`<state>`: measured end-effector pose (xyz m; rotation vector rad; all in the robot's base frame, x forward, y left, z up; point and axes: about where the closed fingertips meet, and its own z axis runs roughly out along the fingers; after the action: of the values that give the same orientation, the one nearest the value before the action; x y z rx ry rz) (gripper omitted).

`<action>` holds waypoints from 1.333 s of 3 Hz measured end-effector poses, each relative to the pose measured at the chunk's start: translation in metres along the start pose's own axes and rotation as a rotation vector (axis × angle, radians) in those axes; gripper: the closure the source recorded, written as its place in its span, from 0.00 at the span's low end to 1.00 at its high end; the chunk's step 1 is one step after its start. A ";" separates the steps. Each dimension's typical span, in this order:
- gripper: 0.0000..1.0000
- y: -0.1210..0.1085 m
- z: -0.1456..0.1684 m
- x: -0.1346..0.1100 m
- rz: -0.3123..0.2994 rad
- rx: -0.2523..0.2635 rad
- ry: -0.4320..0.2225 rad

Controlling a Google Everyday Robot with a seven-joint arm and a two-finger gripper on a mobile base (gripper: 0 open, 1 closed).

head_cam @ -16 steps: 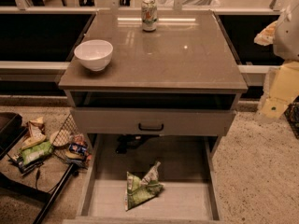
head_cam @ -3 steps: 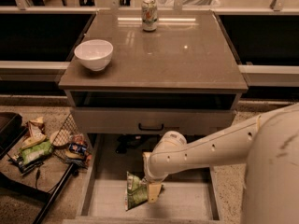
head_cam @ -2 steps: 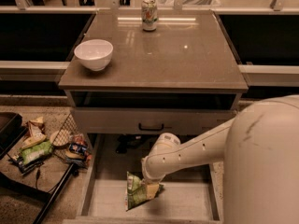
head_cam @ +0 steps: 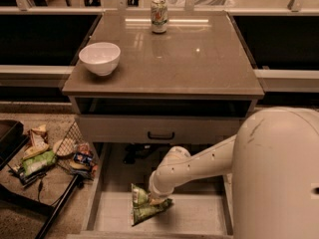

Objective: Pick green jalapeno chip bag from middle drawer and place on counter

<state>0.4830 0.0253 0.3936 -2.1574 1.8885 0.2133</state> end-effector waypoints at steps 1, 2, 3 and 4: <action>0.88 -0.019 -0.041 0.004 0.045 0.007 -0.035; 1.00 -0.067 -0.136 0.029 0.101 0.064 -0.041; 1.00 -0.106 -0.243 0.064 0.147 0.078 -0.098; 1.00 -0.116 -0.282 0.073 0.151 0.084 -0.111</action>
Offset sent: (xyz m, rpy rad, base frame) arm 0.0972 -0.1429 0.2426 -0.0026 0.0108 -0.1256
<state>0.5896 -0.1136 0.6536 -1.9099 1.9612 0.2723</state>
